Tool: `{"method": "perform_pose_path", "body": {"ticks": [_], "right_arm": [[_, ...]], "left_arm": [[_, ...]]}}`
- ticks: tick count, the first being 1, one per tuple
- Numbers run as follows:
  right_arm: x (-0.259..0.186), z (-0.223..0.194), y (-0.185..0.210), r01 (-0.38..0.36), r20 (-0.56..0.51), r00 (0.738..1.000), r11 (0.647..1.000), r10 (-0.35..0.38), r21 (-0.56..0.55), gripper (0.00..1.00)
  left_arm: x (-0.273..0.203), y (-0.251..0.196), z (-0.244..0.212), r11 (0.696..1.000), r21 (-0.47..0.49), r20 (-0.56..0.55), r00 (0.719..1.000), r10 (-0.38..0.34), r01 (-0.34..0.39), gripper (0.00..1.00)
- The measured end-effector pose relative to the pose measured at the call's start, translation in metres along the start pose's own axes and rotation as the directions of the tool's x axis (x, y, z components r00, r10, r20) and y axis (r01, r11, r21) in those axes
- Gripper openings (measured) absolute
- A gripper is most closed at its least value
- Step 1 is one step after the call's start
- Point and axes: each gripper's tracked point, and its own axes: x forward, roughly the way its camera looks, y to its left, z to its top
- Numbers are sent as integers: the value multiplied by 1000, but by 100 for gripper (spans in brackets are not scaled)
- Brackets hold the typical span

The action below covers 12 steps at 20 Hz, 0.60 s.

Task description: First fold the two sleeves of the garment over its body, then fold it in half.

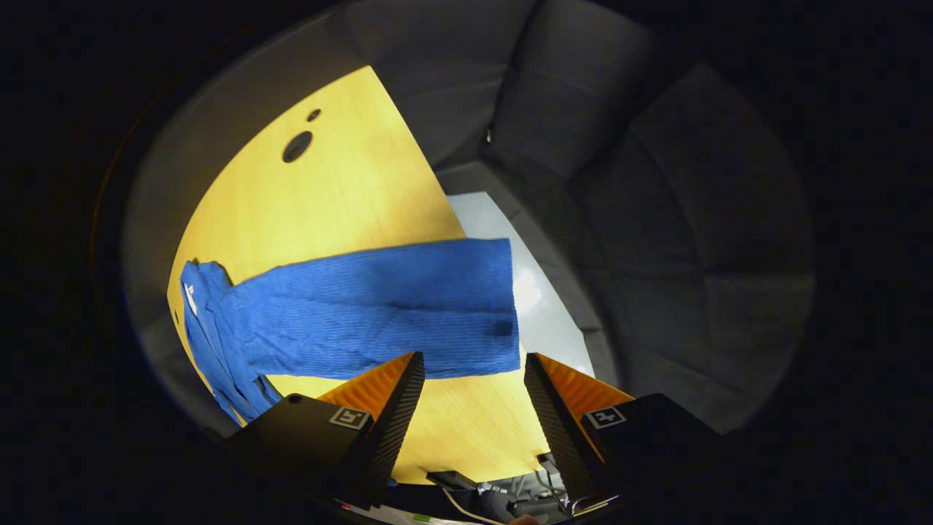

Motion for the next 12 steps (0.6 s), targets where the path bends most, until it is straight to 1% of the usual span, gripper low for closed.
{"method": "perform_pose_path", "body": {"ticks": [2, 4, 5, 6, 8, 10, 12], "right_arm": [[9, -7, -2, -15, -28, 999, 1000, 16, 25, 91], [20, -12, -9, 13, -45, 999, 1000, -12, 19, 90], [25, -11, -8, 25, -47, 999, 1000, -25, 15, 88], [27, -8, -8, 34, -44, 998, 999, -33, 15, 88], [32, -8, -8, 31, -49, 998, 999, -30, 15, 88], [37, -9, -14, 50, -50, 998, 999, -50, 5, 88], [39, -9, -5, 17, -55, 998, 999, -14, 43, 84]], "left_arm": [[6, 4, -8, 1000, 2, -20, 1000, 14, -14, 82], [11, 3, -18, 1000, -12, -52, 999, 13, -14, 82], [11, 2, -21, 1000, -20, -59, 998, 11, -12, 82], [11, 2, -21, 1000, -22, -59, 998, 8, -10, 82], [13, 4, -24, 1000, -4, -62, 998, 19, -19, 82], [13, 7, -26, 999, 22, -64, 997, 38, -36, 82], [11, 10, -24, 998, 30, -62, 997, 48, -47, 81]]}}
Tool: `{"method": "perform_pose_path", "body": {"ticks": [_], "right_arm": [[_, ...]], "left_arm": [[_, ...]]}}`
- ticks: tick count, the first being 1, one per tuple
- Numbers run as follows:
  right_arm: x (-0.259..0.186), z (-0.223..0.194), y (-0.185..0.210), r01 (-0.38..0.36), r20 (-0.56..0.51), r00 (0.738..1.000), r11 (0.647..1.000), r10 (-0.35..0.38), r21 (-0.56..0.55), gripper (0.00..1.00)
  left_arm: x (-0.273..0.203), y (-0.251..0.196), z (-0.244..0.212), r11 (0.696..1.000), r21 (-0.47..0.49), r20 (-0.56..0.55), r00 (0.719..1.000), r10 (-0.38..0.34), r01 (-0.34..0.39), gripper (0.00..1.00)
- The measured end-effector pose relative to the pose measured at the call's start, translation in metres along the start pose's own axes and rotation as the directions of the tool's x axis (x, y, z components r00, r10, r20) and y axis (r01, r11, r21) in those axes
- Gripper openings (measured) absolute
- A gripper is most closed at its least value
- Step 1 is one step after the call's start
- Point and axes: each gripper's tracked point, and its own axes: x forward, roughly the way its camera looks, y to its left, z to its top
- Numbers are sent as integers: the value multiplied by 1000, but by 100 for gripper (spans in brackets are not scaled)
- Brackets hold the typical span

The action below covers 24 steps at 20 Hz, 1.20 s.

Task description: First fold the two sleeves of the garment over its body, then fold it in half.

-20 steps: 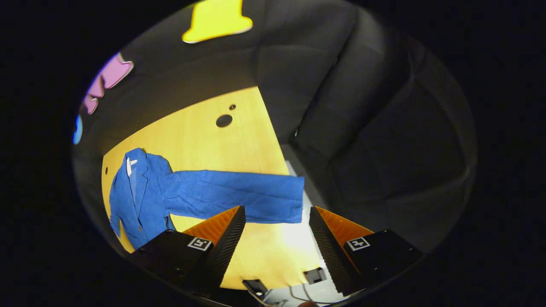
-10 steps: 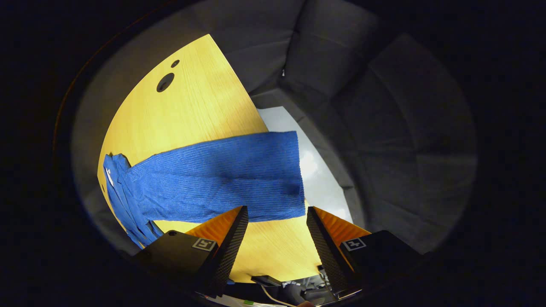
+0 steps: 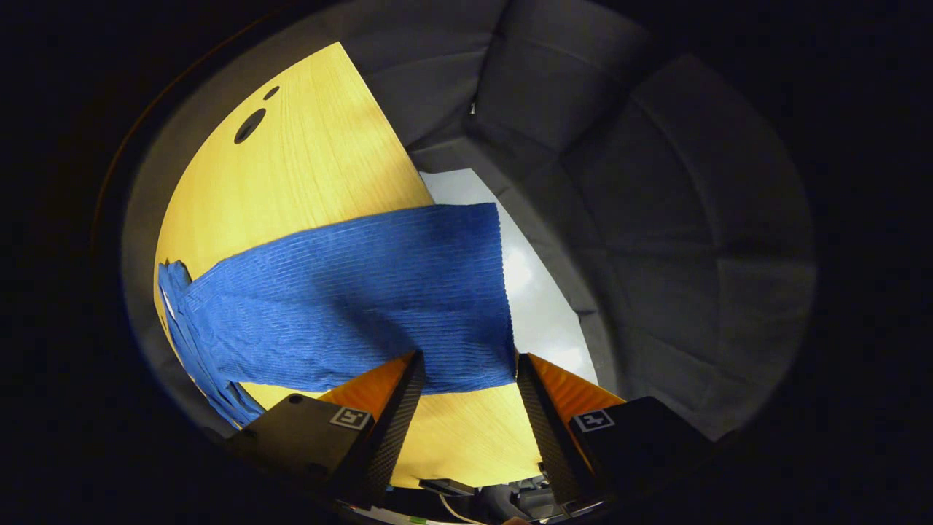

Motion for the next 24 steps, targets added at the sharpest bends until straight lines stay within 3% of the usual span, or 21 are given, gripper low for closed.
{"method": "perform_pose_path", "body": {"ticks": [1, 2, 3, 4, 6, 7, 8, 9, 12, 17, 20, 24], "right_arm": [[3, -1, 0, -1, 4, 1000, 1000, 1, 8, 89], [3, -2, -1, -7, 6, 1000, 1000, 7, -3, 73], [1, 1, 1, -21, 15, 1000, 1000, 21, -20, 64], [1, 2, 14, -72, 27, 997, 997, 72, -2, 46], [7, 5, 18, -56, 51, 997, 998, 55, 19, 10], [2, 4, 17, -51, 61, 997, 998, 52, -23, 8], [0, 4, 17, -45, 87, 995, 998, 49, -50, 17], [-3, 4, 18, -37, 115, 992, 997, 45, -68, 8], [-23, -1, 21, -13, 191, 981, 994, 34, -111, 8], [-92, -15, 50, -21, 315, 946, 987, 72, -162, 8], [-151, -18, 109, -88, 399, 905, 983, 147, -163, 8], [-237, -32, 215, -188, 495, 823, 955, 280, -228, 8]], "left_arm": [[-1, 3, -1, 1000, 0, 3, 1000, 4, -4, 82], [-3, 4, -2, 1000, 0, 6, 1000, 7, -7, 81], [-3, 3, -4, 1000, 0, 4, 1000, 7, -7, 82], [-4, 2, -7, 1000, 1, -1, 1000, 4, -4, 82], [-4, -2, -11, 1000, 4, -7, 1000, -4, 4, 82], [-6, -3, -11, 1000, 8, -2, 1000, -8, 8, 82], [-7, -3, -9, 1000, 13, 6, 1000, -9, 9, 82], [-8, -1, -10, 1000, 14, 12, 1000, -8, 7, 82], [-13, 8, -13, 1000, -13, 17, 1000, -9, 9, 82], [-18, 37, -18, 998, -48, 40, 998, -49, 50, 82], [-22, 70, -19, 996, -44, 58, 996, -75, 77, 82], [-27, 135, -25, 998, -27, 85, 995, -51, 54, 82]]}}
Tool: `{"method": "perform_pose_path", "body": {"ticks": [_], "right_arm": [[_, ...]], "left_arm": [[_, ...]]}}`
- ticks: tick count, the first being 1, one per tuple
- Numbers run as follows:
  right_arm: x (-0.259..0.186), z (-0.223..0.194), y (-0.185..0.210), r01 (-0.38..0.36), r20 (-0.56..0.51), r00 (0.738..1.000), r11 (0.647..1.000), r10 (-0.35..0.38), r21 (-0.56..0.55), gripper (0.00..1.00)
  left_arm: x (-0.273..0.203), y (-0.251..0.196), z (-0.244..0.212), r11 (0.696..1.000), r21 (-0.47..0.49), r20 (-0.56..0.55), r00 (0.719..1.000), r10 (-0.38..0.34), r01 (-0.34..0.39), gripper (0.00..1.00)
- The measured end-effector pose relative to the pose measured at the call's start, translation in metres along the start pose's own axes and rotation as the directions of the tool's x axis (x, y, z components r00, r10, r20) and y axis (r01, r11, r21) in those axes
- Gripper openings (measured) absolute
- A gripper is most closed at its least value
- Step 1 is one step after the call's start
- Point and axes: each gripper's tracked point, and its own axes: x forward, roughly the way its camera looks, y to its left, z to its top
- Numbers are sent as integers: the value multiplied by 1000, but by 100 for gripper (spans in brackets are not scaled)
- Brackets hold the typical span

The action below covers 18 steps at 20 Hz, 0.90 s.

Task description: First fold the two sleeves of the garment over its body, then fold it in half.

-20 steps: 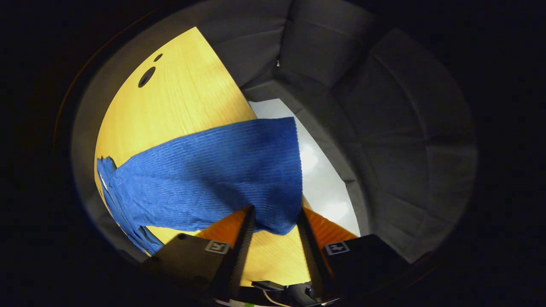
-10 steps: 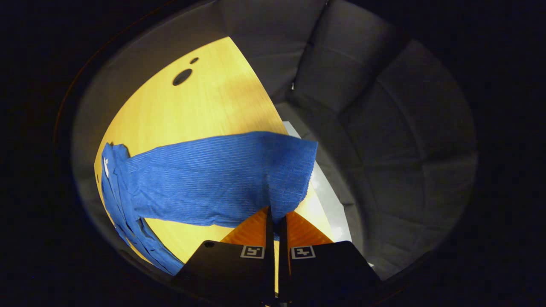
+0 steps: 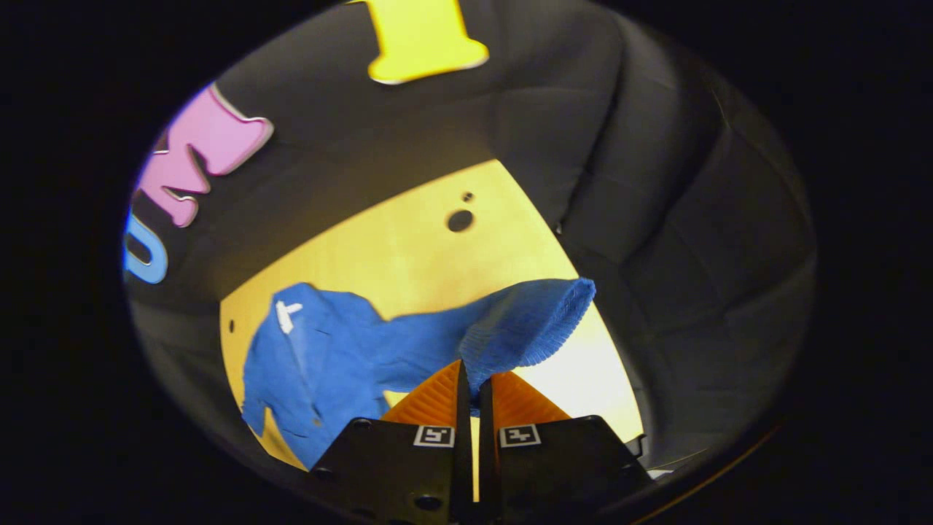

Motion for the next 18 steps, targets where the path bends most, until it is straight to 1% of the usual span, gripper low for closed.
{"method": "perform_pose_path", "body": {"ticks": [2, 4, 5, 7, 8, 9, 11, 12, 14, 15, 17, 18], "right_arm": [[-29, 10, 69, -73, 61, 995, 997, 75, -24, 7], [-42, 10, 136, -132, 94, 986, 989, 138, -67, 7], [-42, 3, 175, -176, 90, 979, 981, 184, -85, 7], [-48, -25, 240, -268, 50, 960, 959, 274, -95, 7], [-38, -43, 269, -303, 18, 952, 948, 306, -94, 7], [-23, -60, 292, -323, -12, 946, 941, 323, -97, 7], [13, -106, 330, -347, -102, 936, 932, 337, -108, 7], [41, -131, 348, -346, -144, 933, 931, 328, -119, 7], [89, -165, 368, -334, -186, 934, 931, 305, -147, 7], [105, -187, 380, -346, -225, 924, 928, 310, -142, 8], [126, -224, 405, -383, -299, 892, 918, 338, -105, 8], [138, -236, 418, -398, -314, 880, 914, 356, -78, 7]], "left_arm": [[-3, 36, -4, 1000, -7, 11, 1000, 26, -26, 82], [-5, 66, -10, 998, -35, 11, 999, 50, -49, 82], [-7, 79, -14, 997, -50, 7, 998, 60, -59, 82], [-10, 102, -22, 994, -74, -4, 997, 83, -83, 81], [-12, 113, -25, 992, -82, -10, 995, 95, -96, 82], [-15, 123, -30, 990, -86, -18, 994, 108, -109, 82], [-21, 140, -39, 986, -97, -38, 990, 134, -137, 81], [-25, 149, -43, 983, -103, -48, 988, 147, -152, 82], [-36, 162, -51, 978, -95, -65, 981, 180, -186, 82], [-44, 171, -56, 973, -83, -73, 975, 208, -213, 82], [-61, 185, -65, 961, -62, -94, 960, 264, -270, 82], [-67, 191, -68, 953, -57, -106, 951, 291, -298, 82]]}}
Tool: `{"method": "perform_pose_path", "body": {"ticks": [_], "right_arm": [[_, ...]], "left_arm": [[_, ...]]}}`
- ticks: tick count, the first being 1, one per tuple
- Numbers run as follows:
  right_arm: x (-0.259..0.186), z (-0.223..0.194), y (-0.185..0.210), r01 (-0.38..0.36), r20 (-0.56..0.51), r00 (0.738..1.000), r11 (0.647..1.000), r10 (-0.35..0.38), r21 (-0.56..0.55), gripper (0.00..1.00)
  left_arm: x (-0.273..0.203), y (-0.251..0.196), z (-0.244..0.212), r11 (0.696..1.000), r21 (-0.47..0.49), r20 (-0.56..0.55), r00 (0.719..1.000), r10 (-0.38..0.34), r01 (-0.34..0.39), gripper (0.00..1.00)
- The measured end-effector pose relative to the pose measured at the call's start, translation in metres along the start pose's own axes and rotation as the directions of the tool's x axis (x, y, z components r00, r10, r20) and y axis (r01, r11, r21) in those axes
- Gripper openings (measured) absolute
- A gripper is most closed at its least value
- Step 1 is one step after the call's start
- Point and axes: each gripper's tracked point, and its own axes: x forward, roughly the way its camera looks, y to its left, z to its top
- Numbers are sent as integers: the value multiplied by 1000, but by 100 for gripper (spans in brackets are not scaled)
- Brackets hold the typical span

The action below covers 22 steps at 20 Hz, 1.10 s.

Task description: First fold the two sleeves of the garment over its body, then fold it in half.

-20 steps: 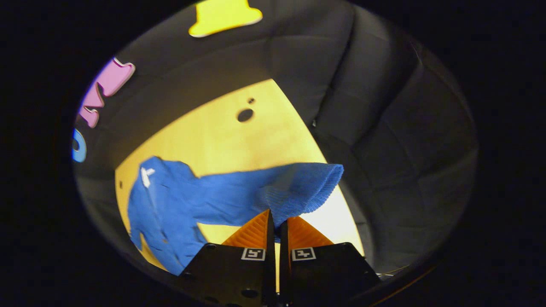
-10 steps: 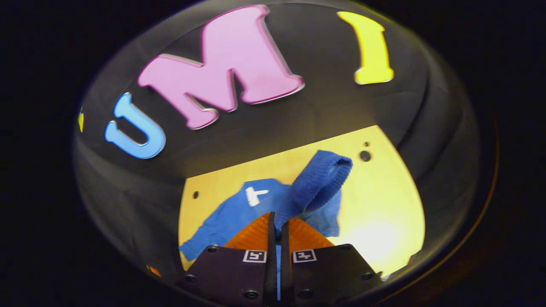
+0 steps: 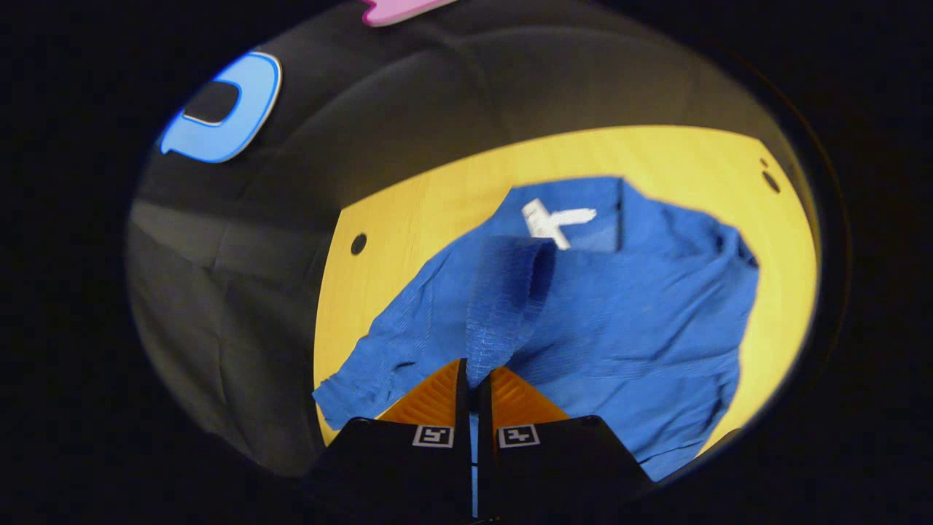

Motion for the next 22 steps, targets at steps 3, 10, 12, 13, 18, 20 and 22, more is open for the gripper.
{"method": "perform_pose_path", "body": {"ticks": [3, 10, 12, 13, 18, 20, 22], "right_arm": [[40, -15, 17, -54, -45, 997, 994, 58, 93, 7], [66, -24, 53, -170, -86, 977, 959, 194, 228, 65], [57, -21, 59, -194, -79, 973, 953, 217, 232, 86], [51, -19, 58, -196, -79, 973, 956, 218, 218, 89], [5, -17, 13, -157, -88, 984, 988, 157, -1, 89], [-21, -12, -18, -115, -61, 992, 987, 109, -114, 90], [-54, -16, -48, -87, -49, 996, 975, 78, -203, 89]], "left_arm": [[-10, 7, -8, 999, -9, -24, 998, 52, -52, 82], [30, -20, 1, 999, -44, -29, 999, 28, -29, 82], [51, -34, -16, 995, -100, -89, 996, -18, 9, 82], [59, -39, -26, 991, -134, -120, 992, -45, 29, 82], [114, -34, -79, 970, -242, -378, 917, -125, 32, 83], [145, -24, -92, 962, -272, -467, 875, -125, -8, 84], [167, -26, -98, 942, -335, -540, 822, -178, -15, 85]]}}
